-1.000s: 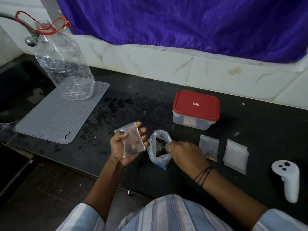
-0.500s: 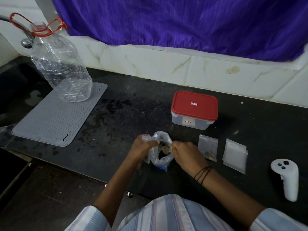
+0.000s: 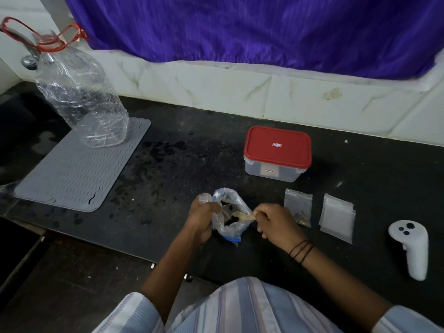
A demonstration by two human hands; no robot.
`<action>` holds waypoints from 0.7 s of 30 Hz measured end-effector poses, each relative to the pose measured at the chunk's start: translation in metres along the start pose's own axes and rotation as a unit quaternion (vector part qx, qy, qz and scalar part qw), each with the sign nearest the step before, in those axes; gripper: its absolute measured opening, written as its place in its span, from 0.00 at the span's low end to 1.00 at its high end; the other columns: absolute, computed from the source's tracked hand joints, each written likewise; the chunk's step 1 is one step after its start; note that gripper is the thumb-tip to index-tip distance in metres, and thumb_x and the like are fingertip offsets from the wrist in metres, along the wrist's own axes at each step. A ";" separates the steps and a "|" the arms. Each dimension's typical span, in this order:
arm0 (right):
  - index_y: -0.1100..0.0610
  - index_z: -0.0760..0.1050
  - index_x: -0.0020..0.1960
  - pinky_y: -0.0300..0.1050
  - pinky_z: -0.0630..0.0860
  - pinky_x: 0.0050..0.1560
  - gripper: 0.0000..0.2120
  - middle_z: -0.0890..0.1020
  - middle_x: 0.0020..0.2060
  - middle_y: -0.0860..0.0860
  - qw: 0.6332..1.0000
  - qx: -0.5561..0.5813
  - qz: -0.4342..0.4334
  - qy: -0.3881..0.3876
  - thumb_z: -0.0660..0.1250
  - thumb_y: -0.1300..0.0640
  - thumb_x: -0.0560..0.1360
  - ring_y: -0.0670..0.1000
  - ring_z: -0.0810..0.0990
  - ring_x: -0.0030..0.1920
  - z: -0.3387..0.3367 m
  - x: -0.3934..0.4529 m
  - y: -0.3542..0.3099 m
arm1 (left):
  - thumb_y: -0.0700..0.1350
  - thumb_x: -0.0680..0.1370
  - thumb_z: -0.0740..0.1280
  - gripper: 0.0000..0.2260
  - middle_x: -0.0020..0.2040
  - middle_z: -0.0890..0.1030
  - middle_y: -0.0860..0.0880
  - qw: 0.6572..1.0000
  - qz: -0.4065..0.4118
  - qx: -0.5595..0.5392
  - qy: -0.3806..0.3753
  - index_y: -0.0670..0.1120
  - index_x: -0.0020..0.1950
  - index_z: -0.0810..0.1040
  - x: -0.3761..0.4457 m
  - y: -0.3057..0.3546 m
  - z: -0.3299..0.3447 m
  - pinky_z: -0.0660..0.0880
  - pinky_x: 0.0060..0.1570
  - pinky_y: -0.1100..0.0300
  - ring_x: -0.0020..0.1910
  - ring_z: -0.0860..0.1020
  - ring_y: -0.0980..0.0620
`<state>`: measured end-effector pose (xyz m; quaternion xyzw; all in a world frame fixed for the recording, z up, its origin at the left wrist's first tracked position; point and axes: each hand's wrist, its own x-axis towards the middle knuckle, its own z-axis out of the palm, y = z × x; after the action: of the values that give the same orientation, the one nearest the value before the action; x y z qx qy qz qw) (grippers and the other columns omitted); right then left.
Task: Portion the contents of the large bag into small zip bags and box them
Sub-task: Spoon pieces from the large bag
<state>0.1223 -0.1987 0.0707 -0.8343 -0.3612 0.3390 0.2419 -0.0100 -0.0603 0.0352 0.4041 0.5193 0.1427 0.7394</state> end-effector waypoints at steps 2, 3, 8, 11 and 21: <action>0.50 0.76 0.50 0.37 0.77 0.36 0.08 0.81 0.38 0.50 0.999 0.042 0.013 0.018 0.58 0.54 0.82 0.46 0.81 0.36 0.002 -0.001 0.003 | 0.28 0.73 0.64 0.18 0.49 0.82 0.38 1.000 0.004 0.009 0.000 0.42 0.61 0.73 0.001 0.001 0.001 0.78 0.54 0.41 0.43 0.83 0.41; 0.49 0.76 0.49 0.36 0.77 0.36 0.08 0.81 0.37 0.50 0.997 0.063 0.015 0.031 0.58 0.54 0.82 0.46 0.81 0.35 0.004 -0.002 0.005 | 0.29 0.73 0.65 0.18 0.51 0.82 0.38 1.000 0.009 0.017 0.003 0.43 0.61 0.73 0.002 0.002 0.002 0.78 0.55 0.40 0.45 0.84 0.40; 0.52 0.78 0.49 0.37 0.76 0.32 0.09 0.81 0.35 0.52 0.977 0.195 0.043 0.082 0.59 0.56 0.81 0.46 0.79 0.31 0.009 -0.009 0.014 | 0.34 0.73 0.69 0.21 0.54 0.81 0.40 0.995 0.031 0.083 0.034 0.46 0.64 0.70 0.005 0.003 0.003 0.82 0.39 0.48 0.51 0.83 0.42; 0.55 0.79 0.50 0.39 0.75 0.31 0.08 0.79 0.33 0.53 0.961 0.259 0.052 0.083 0.60 0.58 0.81 0.46 0.77 0.29 0.009 -0.011 0.017 | 0.36 0.74 0.71 0.20 0.52 0.80 0.44 0.988 0.059 0.133 0.048 0.47 0.63 0.69 0.006 0.002 0.003 0.77 0.36 0.57 0.50 0.82 0.47; 0.57 0.81 0.48 0.42 0.70 0.26 0.09 0.77 0.28 0.52 0.931 0.351 0.007 0.099 0.62 0.60 0.80 0.49 0.74 0.27 -0.020 -0.027 -0.008 | 0.44 0.72 0.76 0.16 0.45 0.77 0.51 0.887 0.344 0.285 0.114 0.51 0.51 0.70 -0.007 -0.002 -0.015 0.75 0.39 0.64 0.42 0.78 0.56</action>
<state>0.1198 -0.2171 0.0996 -0.7278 -0.1874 0.3613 0.5519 -0.0263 -0.0591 0.0365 0.7319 0.4470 0.2788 0.4322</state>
